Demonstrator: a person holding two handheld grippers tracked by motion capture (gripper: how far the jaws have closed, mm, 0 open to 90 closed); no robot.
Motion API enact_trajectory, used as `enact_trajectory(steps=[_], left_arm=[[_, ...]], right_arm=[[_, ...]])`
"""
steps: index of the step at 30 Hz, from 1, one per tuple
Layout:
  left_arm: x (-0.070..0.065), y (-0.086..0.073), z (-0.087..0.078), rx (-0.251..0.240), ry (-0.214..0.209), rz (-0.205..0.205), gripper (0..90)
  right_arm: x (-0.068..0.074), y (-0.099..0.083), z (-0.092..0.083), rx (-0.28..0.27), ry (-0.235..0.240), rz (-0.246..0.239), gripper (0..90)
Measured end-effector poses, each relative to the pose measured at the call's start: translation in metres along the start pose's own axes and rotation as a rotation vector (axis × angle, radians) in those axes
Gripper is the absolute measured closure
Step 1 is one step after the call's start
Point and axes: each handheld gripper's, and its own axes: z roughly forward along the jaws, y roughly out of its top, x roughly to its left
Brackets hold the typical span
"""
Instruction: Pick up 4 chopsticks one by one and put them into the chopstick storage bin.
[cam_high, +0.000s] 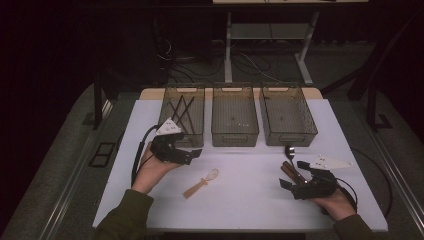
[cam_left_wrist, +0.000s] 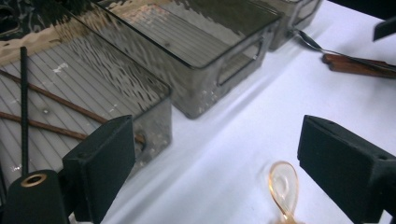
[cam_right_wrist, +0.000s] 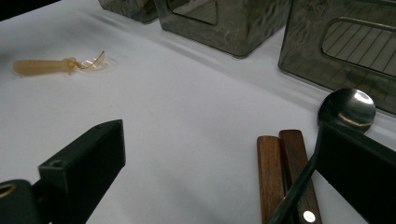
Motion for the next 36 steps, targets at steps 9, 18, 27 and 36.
enact_trajectory(steps=[9, 18, 27, 36], left_arm=[[-0.017, -0.024, -0.007, 0.002, -0.018, 0.024, 8.3], [-0.036, -0.045, -0.004, 0.040, -0.042, 0.055, 13.9], [-0.048, -0.065, -0.004, 0.081, -0.074, 0.044, 19.1], [-0.049, -0.078, -0.006, 0.101, -0.088, 0.037, 29.8]], right_arm=[[0.000, 0.000, 0.000, 0.001, -0.001, -0.001, 2.5], [0.000, 0.000, 0.000, -0.001, -0.003, -0.003, 2.5], [0.001, 0.001, 0.000, 0.002, -0.004, -0.009, 2.5], [0.001, 0.000, 0.000, 0.004, -0.005, -0.008, 2.5]])
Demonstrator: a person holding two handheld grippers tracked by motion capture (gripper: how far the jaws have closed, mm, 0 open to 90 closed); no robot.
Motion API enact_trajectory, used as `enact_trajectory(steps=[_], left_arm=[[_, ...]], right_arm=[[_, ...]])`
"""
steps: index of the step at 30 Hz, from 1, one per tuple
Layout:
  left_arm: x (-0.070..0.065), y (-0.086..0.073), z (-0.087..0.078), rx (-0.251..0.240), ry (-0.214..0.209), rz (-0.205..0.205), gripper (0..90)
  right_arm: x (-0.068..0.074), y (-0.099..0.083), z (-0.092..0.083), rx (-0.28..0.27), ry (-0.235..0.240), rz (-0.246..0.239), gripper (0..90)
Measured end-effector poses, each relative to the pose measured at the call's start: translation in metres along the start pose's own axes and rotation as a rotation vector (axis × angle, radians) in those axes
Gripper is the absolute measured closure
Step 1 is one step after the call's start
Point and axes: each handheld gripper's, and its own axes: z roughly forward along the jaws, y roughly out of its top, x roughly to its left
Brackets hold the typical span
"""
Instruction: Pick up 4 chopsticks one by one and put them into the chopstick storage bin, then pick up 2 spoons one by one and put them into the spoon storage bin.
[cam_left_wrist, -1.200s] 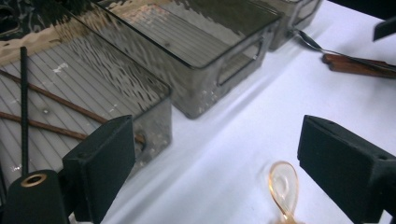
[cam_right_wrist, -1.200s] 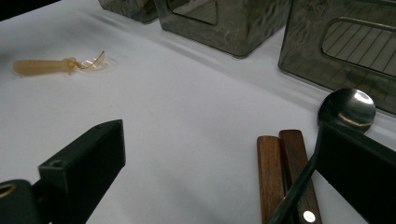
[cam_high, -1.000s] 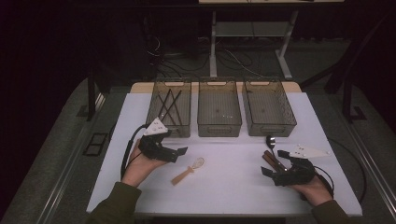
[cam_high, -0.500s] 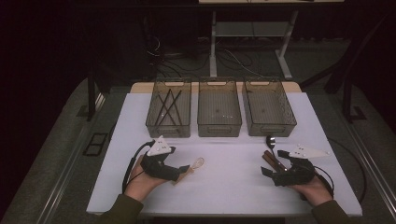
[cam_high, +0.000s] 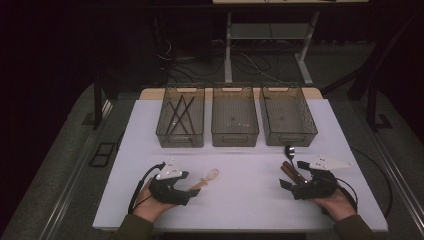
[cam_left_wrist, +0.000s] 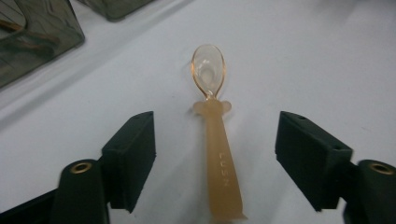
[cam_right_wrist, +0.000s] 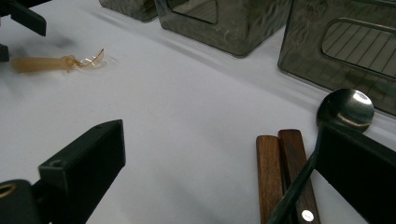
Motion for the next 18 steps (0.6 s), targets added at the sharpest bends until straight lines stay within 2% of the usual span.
enact_trajectory(steps=[3, 4, 6, 7, 15, 18], left_arm=[[0.0018, -0.0024, 0.0013, 0.041, -0.001, 0.015, 37.0], [0.0017, -0.0033, 0.0028, 0.041, -0.004, 0.005, 38.6], [0.0028, -0.0045, 0.0038, 0.065, -0.012, 0.019, 43.6], [0.0021, -0.0050, 0.0048, 0.066, -0.018, 0.011, 45.9], [0.0019, -0.0064, 0.0084, 0.124, -0.037, 0.040, 60.3], [0.0002, -0.0056, 0.0092, 0.134, -0.019, 0.050, 65.3]], right_arm=[[0.0002, 0.0001, 0.0000, 0.000, 0.000, -0.001, 2.5], [0.0002, 0.0001, 0.0001, -0.001, 0.001, -0.003, 2.5], [0.0003, 0.0003, 0.0000, -0.001, 0.000, -0.004, 2.5], [0.0002, 0.0004, 0.0000, -0.001, 0.000, -0.004, 2.5], [-0.0003, 0.0004, 0.0005, 0.000, 0.000, -0.006, 2.5], [0.0002, 0.0006, -0.0001, 0.000, 0.000, -0.003, 2.5]])
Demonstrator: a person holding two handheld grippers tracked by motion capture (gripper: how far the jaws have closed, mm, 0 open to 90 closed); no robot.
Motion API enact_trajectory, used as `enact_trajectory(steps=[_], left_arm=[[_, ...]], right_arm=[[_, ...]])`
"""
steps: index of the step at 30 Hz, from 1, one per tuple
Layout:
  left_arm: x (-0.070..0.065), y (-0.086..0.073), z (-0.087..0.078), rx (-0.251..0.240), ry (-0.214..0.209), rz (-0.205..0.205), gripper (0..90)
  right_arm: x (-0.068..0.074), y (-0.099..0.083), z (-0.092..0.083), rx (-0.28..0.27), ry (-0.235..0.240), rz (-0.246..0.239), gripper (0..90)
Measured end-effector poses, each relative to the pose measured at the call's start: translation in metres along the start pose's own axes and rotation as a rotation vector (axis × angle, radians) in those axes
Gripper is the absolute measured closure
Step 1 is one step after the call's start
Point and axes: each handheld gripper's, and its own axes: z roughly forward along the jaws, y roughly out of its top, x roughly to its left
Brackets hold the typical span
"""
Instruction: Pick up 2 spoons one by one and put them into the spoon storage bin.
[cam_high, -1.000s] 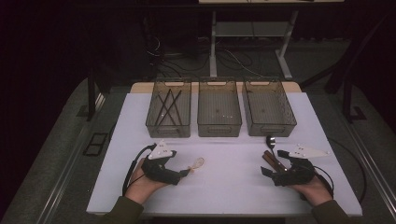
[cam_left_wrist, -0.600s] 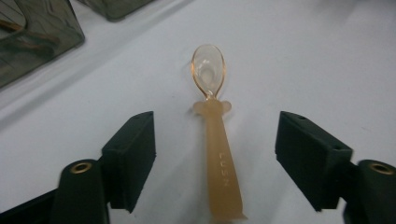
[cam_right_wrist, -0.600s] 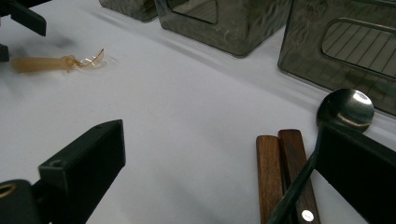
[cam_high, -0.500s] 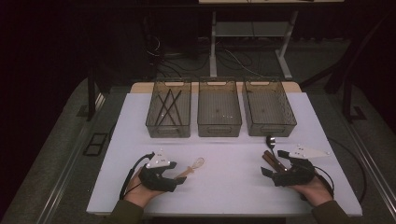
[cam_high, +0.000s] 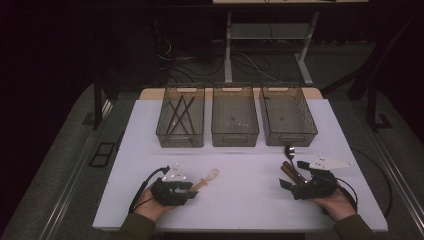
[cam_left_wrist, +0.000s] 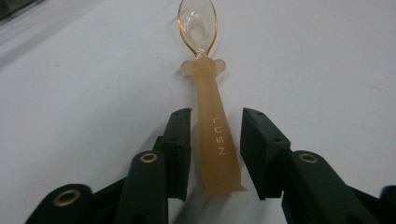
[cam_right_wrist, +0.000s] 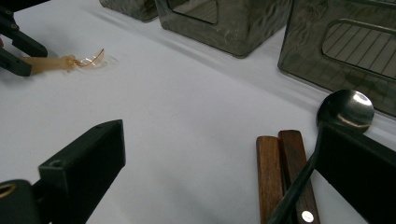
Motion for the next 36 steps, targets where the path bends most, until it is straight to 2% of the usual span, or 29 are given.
enact_trajectory(steps=[6, 15, 20, 22, 25, 36], left_arm=[[0.000, 0.002, 0.001, 0.016, 0.014, 0.009, 71.5], [0.000, 0.005, 0.001, 0.031, 0.016, -0.014, 74.3], [0.003, 0.006, 0.000, 0.045, 0.007, -0.009, 74.4], [0.003, 0.008, -0.002, 0.041, 0.018, 0.002, 74.4], [0.006, 0.010, -0.006, 0.014, 0.020, -0.001, 74.3], [0.008, 0.017, -0.010, -0.005, -0.007, 0.027, 74.2]], right_arm=[[0.000, 0.000, 0.000, 0.000, 0.002, -0.002, 2.5], [0.001, 0.000, 0.001, 0.005, 0.003, -0.003, 2.5], [0.003, 0.000, 0.002, 0.008, 0.006, -0.015, 2.5], [0.003, -0.001, 0.002, 0.011, 0.006, -0.018, 2.5], [0.002, -0.001, 0.003, 0.015, 0.006, -0.012, 2.5], [0.004, -0.002, 0.006, 0.025, 0.014, -0.029, 2.5]])
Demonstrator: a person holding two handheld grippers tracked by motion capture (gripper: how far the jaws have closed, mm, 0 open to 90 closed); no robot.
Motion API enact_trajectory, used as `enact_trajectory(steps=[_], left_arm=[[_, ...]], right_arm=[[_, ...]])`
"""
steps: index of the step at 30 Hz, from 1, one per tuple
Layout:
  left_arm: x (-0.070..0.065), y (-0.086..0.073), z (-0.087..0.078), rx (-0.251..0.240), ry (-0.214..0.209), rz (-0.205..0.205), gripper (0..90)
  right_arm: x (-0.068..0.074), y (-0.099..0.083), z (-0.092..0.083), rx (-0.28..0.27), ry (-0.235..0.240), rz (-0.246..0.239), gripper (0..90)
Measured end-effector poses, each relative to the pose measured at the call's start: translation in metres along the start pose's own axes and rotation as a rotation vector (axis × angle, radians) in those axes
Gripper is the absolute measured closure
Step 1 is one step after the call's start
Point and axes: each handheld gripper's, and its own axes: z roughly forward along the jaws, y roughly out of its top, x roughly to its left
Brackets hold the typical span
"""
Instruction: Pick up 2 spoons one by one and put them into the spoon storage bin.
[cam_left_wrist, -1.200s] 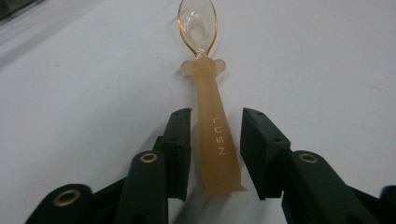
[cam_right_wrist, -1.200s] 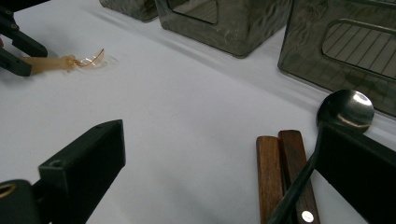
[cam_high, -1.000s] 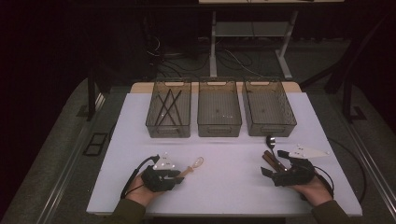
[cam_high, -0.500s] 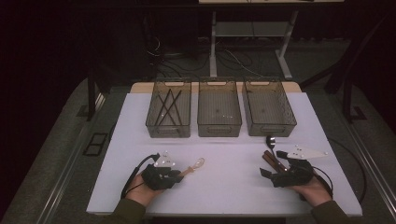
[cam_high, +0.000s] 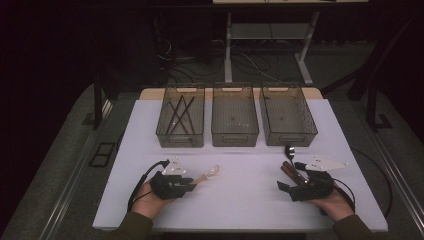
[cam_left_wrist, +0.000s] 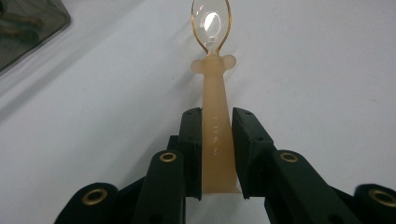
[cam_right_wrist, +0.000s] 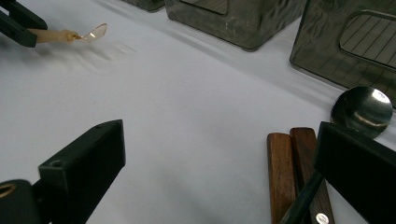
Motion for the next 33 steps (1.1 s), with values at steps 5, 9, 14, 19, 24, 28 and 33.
enact_trajectory(steps=[5, 9, 14, 19, 24, 28, 33], left_arm=[[0.001, 0.004, -0.002, -0.024, -0.019, -0.006, 74.2], [0.003, 0.007, -0.005, -0.045, -0.034, -0.020, 74.3], [0.006, 0.012, -0.008, -0.070, -0.044, -0.022, 74.2], [0.007, 0.018, -0.009, -0.079, -0.049, -0.016, 74.3], [0.008, 0.024, -0.009, -0.081, -0.044, -0.009, 74.4], [0.009, 0.026, -0.009, -0.083, -0.044, -0.006, 74.4], [0.010, 0.030, -0.009, -0.097, -0.044, 0.002, 74.3]], right_arm=[[0.000, 0.000, 0.000, 0.001, -0.001, -0.002, 2.5], [0.000, 0.000, -0.001, 0.002, -0.005, 0.003, 2.5], [0.000, 0.000, 0.000, 0.003, -0.005, 0.000, 2.5], [0.000, 0.000, 0.000, 0.004, -0.004, -0.003, 2.5], [0.000, 0.000, 0.000, 0.004, -0.006, -0.003, 2.5], [0.000, 0.000, 0.000, 0.005, -0.006, -0.003, 2.5], [0.000, 0.000, 0.001, 0.007, -0.006, -0.001, 2.5]])
